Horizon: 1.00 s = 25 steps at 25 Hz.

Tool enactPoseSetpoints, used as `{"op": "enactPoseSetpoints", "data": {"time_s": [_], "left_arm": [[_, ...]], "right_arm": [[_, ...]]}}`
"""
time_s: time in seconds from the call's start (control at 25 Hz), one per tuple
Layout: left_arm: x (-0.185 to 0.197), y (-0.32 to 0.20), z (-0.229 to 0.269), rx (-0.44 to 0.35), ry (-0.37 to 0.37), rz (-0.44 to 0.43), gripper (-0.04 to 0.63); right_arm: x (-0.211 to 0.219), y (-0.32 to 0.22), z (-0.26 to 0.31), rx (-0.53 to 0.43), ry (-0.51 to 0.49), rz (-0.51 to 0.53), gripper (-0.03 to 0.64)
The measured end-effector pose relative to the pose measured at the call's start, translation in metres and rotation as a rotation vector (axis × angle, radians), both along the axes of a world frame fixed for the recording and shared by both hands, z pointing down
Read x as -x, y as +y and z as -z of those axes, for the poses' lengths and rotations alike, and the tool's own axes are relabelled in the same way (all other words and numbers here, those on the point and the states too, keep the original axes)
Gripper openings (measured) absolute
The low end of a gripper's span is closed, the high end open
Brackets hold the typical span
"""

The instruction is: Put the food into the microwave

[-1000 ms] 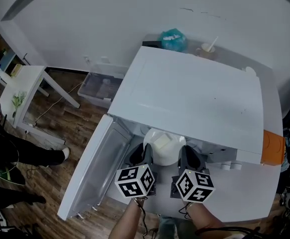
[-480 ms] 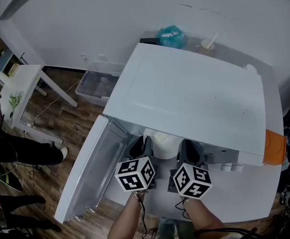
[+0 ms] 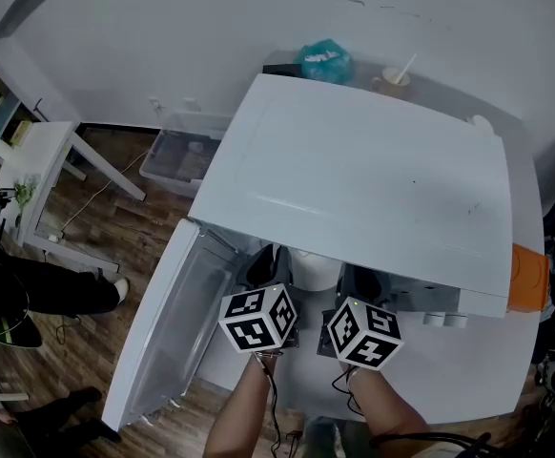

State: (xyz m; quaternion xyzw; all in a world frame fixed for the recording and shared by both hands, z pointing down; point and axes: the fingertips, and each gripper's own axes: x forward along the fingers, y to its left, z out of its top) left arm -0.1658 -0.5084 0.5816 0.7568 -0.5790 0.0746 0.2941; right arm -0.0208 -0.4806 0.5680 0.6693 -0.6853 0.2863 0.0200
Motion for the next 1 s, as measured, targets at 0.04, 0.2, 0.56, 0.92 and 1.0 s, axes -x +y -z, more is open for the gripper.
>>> {"op": "enactPoseSetpoints", "data": {"time_s": [0.04,0.2,0.56,0.92,1.0], "left_arm": [[-0.001,-0.002,0.0,0.0,-0.003,-0.003,0.078],[-0.006,-0.012,0.002,-0.003,-0.016,-0.016,0.079],[-0.011,-0.023,0.003,-0.01,-0.038,-0.018,0.079],[-0.008,-0.023,0.005,-0.054,-0.046,0.036,0.08],[-0.004,-0.02,0.01,-0.067,-0.044,0.051,0.08]], "right_arm": [[-0.001,-0.002,0.0,0.001,0.0,-0.007,0.049],[-0.005,-0.01,0.001,0.004,0.001,-0.029,0.049],[-0.009,-0.014,-0.003,0.034,0.018,-0.062,0.051],[-0.011,-0.011,-0.001,0.015,0.029,-0.079,0.051],[-0.011,-0.009,0.002,0.005,0.039,-0.073,0.051]]}}
